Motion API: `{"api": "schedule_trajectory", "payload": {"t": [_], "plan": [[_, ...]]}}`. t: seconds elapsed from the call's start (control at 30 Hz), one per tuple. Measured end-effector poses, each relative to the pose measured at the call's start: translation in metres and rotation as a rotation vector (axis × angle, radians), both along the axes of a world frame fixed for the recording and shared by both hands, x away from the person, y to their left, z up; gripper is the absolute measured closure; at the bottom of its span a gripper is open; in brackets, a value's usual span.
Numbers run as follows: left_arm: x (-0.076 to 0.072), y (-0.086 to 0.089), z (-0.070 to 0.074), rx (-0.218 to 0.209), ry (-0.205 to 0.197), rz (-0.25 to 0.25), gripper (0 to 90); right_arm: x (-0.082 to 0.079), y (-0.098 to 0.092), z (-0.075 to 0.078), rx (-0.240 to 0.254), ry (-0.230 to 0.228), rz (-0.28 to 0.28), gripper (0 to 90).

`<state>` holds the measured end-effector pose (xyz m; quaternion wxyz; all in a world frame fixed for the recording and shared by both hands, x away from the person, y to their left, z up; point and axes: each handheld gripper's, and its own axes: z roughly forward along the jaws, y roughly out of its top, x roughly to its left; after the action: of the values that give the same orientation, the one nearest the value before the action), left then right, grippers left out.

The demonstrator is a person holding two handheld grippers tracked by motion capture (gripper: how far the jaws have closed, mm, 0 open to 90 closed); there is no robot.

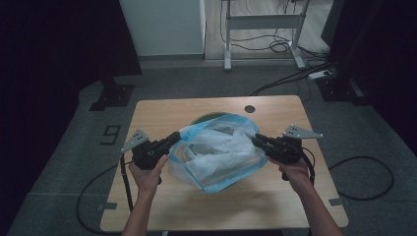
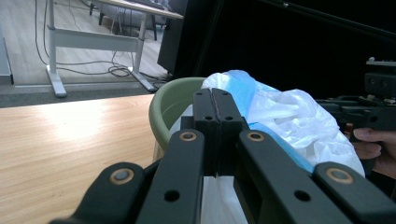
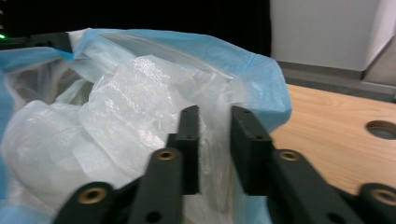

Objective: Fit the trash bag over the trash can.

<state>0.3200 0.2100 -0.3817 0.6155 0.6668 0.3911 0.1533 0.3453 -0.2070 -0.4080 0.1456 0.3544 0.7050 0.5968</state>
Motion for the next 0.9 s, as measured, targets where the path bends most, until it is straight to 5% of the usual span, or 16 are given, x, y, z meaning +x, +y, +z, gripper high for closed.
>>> {"api": "schedule_trajectory", "payload": {"t": [0.1,0.23,0.5,0.73,0.9], "plan": [[0.0,0.0,0.002,0.002,-0.003,0.001,90.0,-0.003,0.002,0.004,-0.037,-0.023,-0.029,87.7],[0.001,-0.001,0.004,0.007,-0.011,0.001,90.0,-0.003,0.006,0.006,-0.103,-0.045,-0.076,89.1],[0.016,0.006,0.011,0.019,-0.016,0.052,90.0,0.005,0.006,0.018,-0.111,-0.106,-0.172,89.1],[0.047,0.013,0.0,0.053,0.048,0.103,90.0,0.027,0.016,0.024,-0.145,-0.135,-0.241,89.1],[0.063,0.016,-0.014,0.066,0.105,0.114,90.0,0.048,0.024,0.017,-0.168,-0.101,-0.263,89.2]]}}
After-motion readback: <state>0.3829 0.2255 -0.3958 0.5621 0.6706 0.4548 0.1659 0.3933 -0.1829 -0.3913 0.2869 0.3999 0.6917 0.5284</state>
